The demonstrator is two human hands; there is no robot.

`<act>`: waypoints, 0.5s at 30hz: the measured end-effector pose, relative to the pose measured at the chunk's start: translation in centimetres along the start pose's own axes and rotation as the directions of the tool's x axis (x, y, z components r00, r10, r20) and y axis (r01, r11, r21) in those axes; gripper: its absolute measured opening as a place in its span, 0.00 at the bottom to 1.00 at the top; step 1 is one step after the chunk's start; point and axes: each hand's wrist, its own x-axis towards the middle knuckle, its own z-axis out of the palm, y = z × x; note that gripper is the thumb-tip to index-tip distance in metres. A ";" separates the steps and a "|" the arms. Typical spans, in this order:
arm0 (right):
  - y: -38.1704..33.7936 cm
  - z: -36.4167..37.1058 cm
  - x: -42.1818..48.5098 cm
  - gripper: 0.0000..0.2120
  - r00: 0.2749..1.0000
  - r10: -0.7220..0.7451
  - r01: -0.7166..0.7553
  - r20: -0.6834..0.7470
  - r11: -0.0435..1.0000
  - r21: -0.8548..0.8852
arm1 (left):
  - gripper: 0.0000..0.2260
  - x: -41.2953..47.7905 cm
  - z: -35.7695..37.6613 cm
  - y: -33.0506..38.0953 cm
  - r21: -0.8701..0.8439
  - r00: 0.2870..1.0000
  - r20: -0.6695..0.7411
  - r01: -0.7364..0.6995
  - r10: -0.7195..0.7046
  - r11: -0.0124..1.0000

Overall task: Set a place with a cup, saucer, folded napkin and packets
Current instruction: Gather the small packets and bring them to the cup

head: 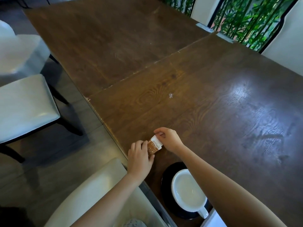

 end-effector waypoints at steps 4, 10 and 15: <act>0.1 0.1 0.0 0.14 1.000 0.017 -0.019 -0.017 0.994 -0.103 | 0.29 -0.2 0.2 0.2 0.000 1.000 0.012 0.015 -0.015 1.000; -0.1 0.3 0.1 0.14 0.999 0.054 -0.054 -0.006 0.992 -0.111 | 0.29 0.8 0.2 -0.1 0.025 0.999 0.049 0.010 -0.012 1.000; -0.1 0.4 0.4 0.14 0.997 0.079 -0.080 -0.007 0.992 -0.100 | 0.29 1.6 0.2 -0.7 -0.038 0.998 0.059 -0.027 0.029 0.999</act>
